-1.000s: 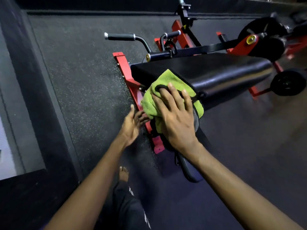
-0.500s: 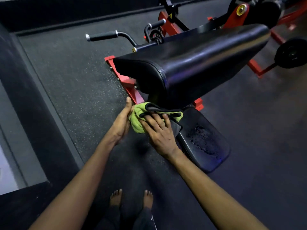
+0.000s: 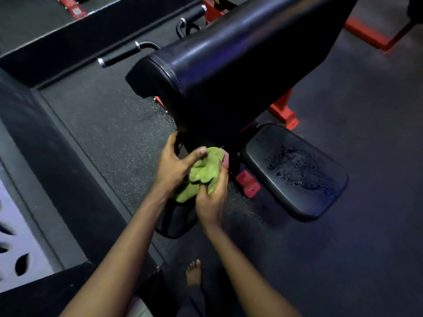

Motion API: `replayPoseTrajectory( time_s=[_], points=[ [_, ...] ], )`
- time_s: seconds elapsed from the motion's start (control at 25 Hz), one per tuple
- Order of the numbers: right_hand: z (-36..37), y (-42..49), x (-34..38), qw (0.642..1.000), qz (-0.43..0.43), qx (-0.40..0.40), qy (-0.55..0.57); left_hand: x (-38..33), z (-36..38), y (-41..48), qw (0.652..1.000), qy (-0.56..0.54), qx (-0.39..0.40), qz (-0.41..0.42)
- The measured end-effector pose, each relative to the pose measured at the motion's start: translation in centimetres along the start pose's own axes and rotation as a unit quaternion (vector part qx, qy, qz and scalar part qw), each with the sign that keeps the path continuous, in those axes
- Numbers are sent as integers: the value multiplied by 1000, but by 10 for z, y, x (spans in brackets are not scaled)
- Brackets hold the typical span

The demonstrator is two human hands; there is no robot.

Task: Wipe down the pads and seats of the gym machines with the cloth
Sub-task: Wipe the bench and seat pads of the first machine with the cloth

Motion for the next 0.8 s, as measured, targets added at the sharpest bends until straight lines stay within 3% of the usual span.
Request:
replayPoseTrajectory(
  time_s=[0.12, 0.2, 0.36, 0.44, 0.52, 0.64, 0.8],
  points=[
    [2, 14, -17, 968, 74, -72, 228, 1, 3, 2, 999, 39, -7, 0],
    [5, 26, -28, 918, 119, -56, 374, -2, 3, 3, 998, 67, -10, -1],
    [-5, 61, -41, 819, 172, -23, 547, 4, -7, 9, 994, 108, -18, -8],
    [-23, 84, -38, 792, 176, -39, 584, 6, -3, 8, 994, 106, -29, 3],
    [-40, 104, -38, 791, 179, -52, 582, 7, 5, 6, 994, 100, -39, 11],
    [-44, 100, -36, 816, 216, -4, 536, 8, 16, 6, 993, 96, -62, -2],
    [-30, 79, -42, 790, 295, 70, 533, 11, 24, 7, 991, 92, -98, -17]
  ],
)
Point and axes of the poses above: each hand's wrist, its own y-axis towards the middle knuckle, its own z-axis out of the palm, x = y × z, the point moved 5 cm from there along y, towards the middle knuckle, and after that the axes turned 15 degrees about x, right-handed, at the moved point
